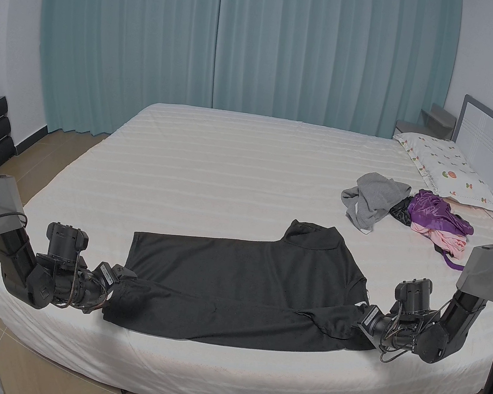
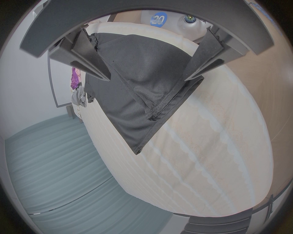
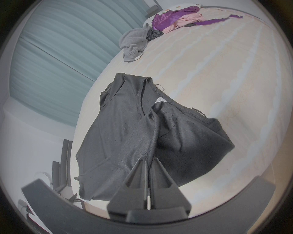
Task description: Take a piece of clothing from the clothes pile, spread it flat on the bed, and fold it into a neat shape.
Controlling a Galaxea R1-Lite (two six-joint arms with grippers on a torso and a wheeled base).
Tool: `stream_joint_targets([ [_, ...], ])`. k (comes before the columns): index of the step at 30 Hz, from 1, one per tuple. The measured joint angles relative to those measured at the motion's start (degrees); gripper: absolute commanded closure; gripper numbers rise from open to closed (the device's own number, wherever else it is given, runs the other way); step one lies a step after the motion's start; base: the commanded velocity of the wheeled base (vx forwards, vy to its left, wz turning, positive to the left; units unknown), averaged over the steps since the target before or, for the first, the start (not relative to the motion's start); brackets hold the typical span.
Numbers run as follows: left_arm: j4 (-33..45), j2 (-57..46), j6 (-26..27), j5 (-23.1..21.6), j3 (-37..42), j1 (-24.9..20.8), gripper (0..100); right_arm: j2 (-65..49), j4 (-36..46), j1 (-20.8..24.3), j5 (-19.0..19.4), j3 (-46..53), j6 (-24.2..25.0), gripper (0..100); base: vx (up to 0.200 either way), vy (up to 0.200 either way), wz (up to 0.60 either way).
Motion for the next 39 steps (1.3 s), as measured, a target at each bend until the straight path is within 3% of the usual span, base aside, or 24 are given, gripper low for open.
stream_joint_targets([
  [19, -0.1, 0.0, 0.1, 0.1, 0.4, 0.0, 0, -12.3, 8.4, 0.5, 7.3, 1.5, 10.1, 100, 0.0, 0.0, 0.0],
  [24, -0.1, 0.0, 0.1, 0.1, 0.4, 0.0, 0, -14.1, 9.2, 0.5, 7.4, 2.8, 9.9, 100, 0.0, 0.0, 0.0],
  [28, -0.1, 0.0, 0.1, 0.1, 0.4, 0.0, 0, -14.6, 10.3, 0.4, 7.4, 3.8, 7.1, 100, 0.0, 0.0, 0.0],
  [29, -0.1, 0.0, 0.1, 0.1, 0.4, 0.0, 0, -14.6, 10.7, 0.2, 7.4, 4.1, 5.4, 0, 0.0, 0.0, 0.0],
  [33, -0.1, 0.0, 0.1, 0.1, 0.4, 0.0, 0, -13.8, 11.0, -0.8, 7.3, 5.3, -0.2, 0, 0.0, 0.0, 0.0],
  [39, -0.1, 0.0, 0.2, 0.1, 0.4, 0.0, 0, -10.6, 9.7, -2.3, 6.5, 5.5, -3.3, 0, 0.0, 0.0, 0.0],
])
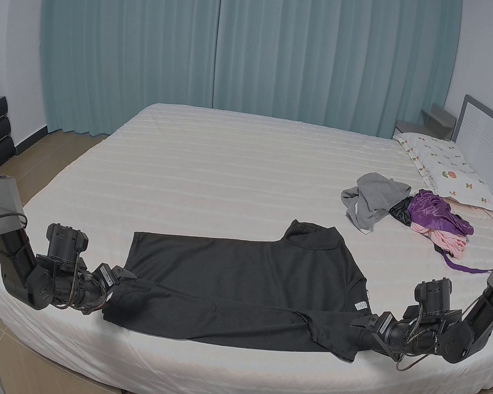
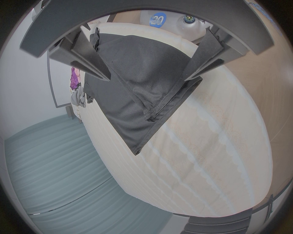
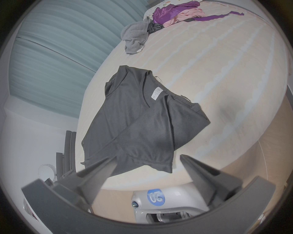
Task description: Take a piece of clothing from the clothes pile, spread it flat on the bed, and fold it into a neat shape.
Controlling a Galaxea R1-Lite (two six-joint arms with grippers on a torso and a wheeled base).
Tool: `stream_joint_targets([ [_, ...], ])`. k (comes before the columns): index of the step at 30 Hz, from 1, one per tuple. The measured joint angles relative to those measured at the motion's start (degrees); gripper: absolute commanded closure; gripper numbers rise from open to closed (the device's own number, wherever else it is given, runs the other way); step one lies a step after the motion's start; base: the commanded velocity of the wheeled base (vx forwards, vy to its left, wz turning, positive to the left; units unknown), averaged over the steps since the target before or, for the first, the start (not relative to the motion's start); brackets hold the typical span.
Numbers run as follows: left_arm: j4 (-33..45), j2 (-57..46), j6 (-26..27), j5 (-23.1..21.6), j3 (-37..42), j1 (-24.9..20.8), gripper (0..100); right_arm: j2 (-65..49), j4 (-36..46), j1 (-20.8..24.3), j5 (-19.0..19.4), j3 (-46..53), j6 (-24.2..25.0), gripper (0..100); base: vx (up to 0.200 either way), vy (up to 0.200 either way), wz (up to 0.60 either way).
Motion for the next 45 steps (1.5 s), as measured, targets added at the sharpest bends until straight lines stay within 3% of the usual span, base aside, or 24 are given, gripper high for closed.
stream_joint_targets([
  [12, -4.4, 0.1, 0.0, 1.2, 1.4, 0.0, 0, 2.8, -4.8, -2.9, 0.3, -1.1, -0.1, 0, 0.033, 0.0, 0.0],
  [16, -4.9, 0.1, 0.0, 1.2, 1.9, 0.0, 0, 3.0, -5.0, -3.1, 0.4, -1.0, -0.1, 0, 0.2, 0.0, 0.0],
  [32, -4.7, 1.3, 1.9, 1.8, -0.7, -1.0, 0, 5.1, -8.0, -2.9, 0.6, -0.9, -1.8, 0, 0.0, 0.0, 0.0],
  [40, -0.2, 4.4, 6.2, 7.6, -6.9, -1.9, 0, 6.2, -9.4, -2.6, 0.6, -0.3, -1.9, 0, 0.0, 0.0, 0.0],
  [45, 7.4, 5.9, 7.6, 9.7, -11.3, -2.7, 0, 6.4, -9.6, -2.6, 0.5, -0.1, -1.9, 0, 0.0, 0.0, 0.0],
])
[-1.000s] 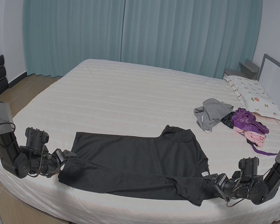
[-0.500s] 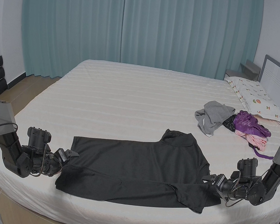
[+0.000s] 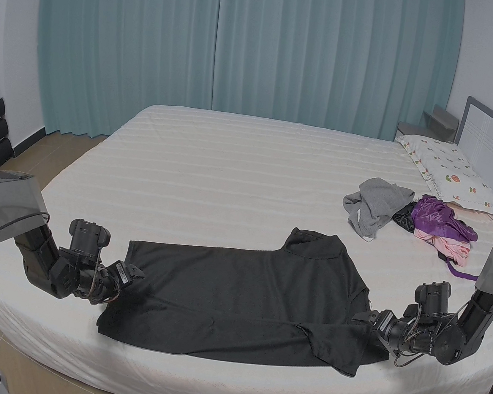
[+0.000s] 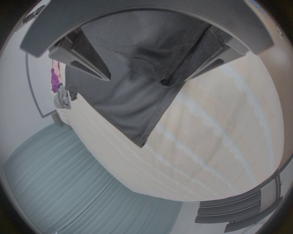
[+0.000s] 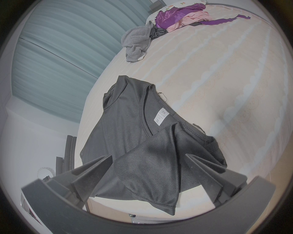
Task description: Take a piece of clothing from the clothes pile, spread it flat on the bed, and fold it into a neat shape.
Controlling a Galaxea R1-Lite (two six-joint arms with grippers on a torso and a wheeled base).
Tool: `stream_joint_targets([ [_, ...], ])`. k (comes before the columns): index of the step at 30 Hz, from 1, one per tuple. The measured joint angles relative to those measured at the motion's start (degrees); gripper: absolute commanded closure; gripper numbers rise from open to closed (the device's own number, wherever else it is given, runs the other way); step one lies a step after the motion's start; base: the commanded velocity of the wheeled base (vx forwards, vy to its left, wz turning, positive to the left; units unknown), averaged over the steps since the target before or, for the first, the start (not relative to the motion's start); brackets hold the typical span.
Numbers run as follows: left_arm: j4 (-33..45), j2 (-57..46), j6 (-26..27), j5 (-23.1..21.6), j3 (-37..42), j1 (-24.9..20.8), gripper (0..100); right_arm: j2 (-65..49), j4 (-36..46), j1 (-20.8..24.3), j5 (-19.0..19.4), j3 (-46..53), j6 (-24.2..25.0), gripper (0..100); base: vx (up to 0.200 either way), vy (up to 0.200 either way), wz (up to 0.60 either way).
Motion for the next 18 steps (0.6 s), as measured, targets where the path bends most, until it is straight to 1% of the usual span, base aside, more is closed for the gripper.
stream_joint_targets([
  [1, 1.3, 0.2, 0.1, 0.5, -1.0, -0.2, 0, 0.0, 0.0, 0.0, 0.0, 0.0, 0.0, 0, 0.0, 0.0, 0.0],
  [2, 2.0, 0.3, 0.2, 0.9, -1.7, -0.4, 100, 0.0, 0.0, 0.0, -0.1, 0.0, 0.0, 0, 0.0, 0.0, 0.0],
  [4, 3.9, 0.6, 0.7, 2.4, -3.8, -0.7, 100, 0.0, -0.1, 0.0, -0.2, 0.0, 0.0, 0, 0.0, 0.0, 0.0],
  [8, 6.3, 1.0, 2.1, 3.1, -5.6, -1.0, 100, 0.0, -0.1, -0.1, -0.3, 0.1, -0.1, 0, 0.0, 0.0, 0.0],
  [13, 11.5, 1.1, 5.0, 3.6, -6.1, -1.0, 100, 0.0, -0.1, -0.1, -0.4, 0.2, -0.1, 0, 0.0, 0.0, 0.0],
  [18, 12.5, 0.1, 5.4, 4.6, -5.6, -0.7, 100, 0.0, -0.1, -0.1, -0.4, 0.2, -0.6, 0, 0.0, 0.0, 0.0],
])
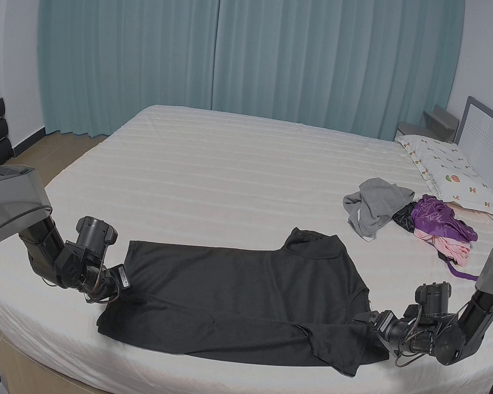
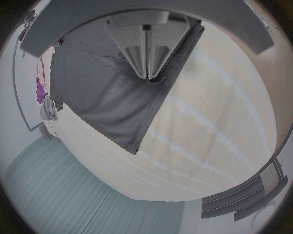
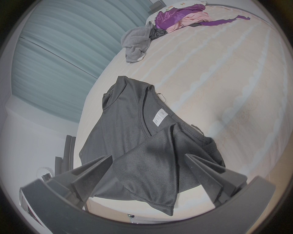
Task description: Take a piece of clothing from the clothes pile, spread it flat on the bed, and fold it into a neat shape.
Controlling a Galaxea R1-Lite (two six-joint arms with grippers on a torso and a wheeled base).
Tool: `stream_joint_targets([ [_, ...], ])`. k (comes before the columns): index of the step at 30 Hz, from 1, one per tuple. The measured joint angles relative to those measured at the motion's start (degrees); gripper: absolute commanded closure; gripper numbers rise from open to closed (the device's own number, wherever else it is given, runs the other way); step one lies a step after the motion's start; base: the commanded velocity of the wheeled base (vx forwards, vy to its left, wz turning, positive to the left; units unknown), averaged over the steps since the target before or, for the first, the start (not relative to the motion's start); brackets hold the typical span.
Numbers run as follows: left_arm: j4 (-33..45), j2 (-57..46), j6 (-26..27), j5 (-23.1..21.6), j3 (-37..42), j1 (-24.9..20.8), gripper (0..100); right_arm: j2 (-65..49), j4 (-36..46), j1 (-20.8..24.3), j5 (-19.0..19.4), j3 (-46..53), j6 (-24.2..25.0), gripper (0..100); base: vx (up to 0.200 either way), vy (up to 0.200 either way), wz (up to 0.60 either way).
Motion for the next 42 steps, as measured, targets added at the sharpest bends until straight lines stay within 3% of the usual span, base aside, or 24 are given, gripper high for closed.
stream_joint_targets([
  [11, 0.1, -4.8, 0.0, 0.3, 1.4, 1.8, 100, 0.5, -0.4, -0.5, 0.2, -0.9, -5.6, 0, 0.0, 0.0, 0.0],
  [21, 0.1, -7.6, -0.2, 0.2, 4.2, 2.1, 100, 4.4, -4.6, -2.5, 2.5, -5.5, -19.2, 0, 0.0, 0.0, 0.0],
  [25, 0.1, -8.1, -0.3, 0.1, 4.7, 2.1, 100, 6.6, -4.7, -2.7, 5.6, -7.8, -21.9, 0, 0.0, 0.0, 0.0],
  [42, 0.2, -8.4, -0.4, 0.1, 4.9, 1.8, 100, 11.6, -4.4, -4.8, 9.0, -11.1, -30.2, 0, 0.0, 0.0, 0.0],
])
